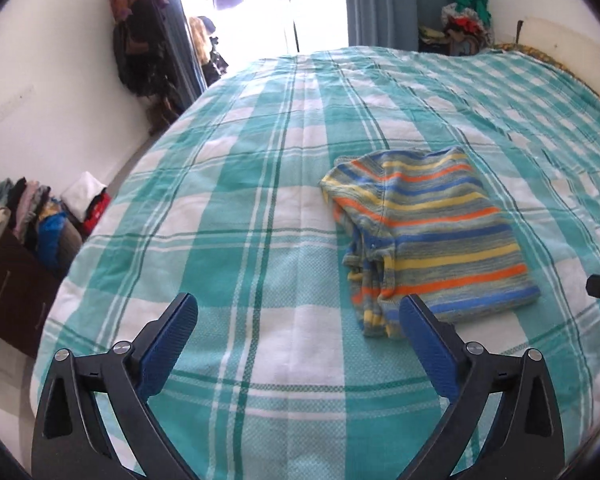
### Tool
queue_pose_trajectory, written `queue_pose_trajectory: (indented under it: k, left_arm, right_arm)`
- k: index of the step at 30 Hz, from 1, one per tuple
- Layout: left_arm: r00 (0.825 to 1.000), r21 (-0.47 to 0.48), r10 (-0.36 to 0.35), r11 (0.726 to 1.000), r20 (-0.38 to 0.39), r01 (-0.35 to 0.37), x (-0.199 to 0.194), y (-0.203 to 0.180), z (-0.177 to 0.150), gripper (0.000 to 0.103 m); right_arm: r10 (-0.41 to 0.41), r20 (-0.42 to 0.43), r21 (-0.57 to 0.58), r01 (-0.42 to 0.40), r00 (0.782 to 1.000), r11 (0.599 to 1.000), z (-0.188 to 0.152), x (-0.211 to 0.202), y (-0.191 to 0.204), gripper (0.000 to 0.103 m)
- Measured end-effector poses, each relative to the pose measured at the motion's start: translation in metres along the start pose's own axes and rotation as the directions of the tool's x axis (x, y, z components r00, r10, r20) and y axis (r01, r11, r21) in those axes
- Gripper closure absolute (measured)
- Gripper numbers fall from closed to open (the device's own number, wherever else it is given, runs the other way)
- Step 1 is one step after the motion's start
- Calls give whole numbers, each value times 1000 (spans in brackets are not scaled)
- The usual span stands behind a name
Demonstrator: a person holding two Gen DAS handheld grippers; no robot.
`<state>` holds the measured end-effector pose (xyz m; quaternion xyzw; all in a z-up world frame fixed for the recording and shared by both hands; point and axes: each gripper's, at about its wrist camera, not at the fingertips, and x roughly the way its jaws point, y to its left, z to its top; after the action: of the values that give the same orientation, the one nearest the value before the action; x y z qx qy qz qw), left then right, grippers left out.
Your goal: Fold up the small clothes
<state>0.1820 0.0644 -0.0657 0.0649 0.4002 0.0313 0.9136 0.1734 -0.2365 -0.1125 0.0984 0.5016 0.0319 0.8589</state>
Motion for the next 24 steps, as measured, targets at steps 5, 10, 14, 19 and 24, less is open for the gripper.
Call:
queue_pose_trajectory:
  k: [5, 10, 14, 19, 24]
  left_arm:
    - [995, -73, 36, 996, -89, -42, -22, -7, -12, 1]
    - [991, -97, 65, 992, -120, -76, -48, -4, -31, 1]
    - [989, -103, 25, 994, -144, -40, -65, -1, -38, 1]
    - [989, -107, 27, 993, -146, -43, -82, 1, -39, 1]
    - [988, -123, -15, 992, -152, -4, -92, 5, -37, 1]
  right_arm:
    - [-53, 70, -73, 58, 996, 996, -19, -38, 38, 5]
    - [-89, 138, -135, 108, 986, 985, -31, -64, 74, 4]
    - [-101, 160, -163, 127, 982, 978, -36, -77, 94, 4]
    - [-95, 161, -177, 123, 982, 977, -43, -90, 111, 3]
    - [-103, 152, -205, 133, 983, 970, -49, -100, 124, 3]
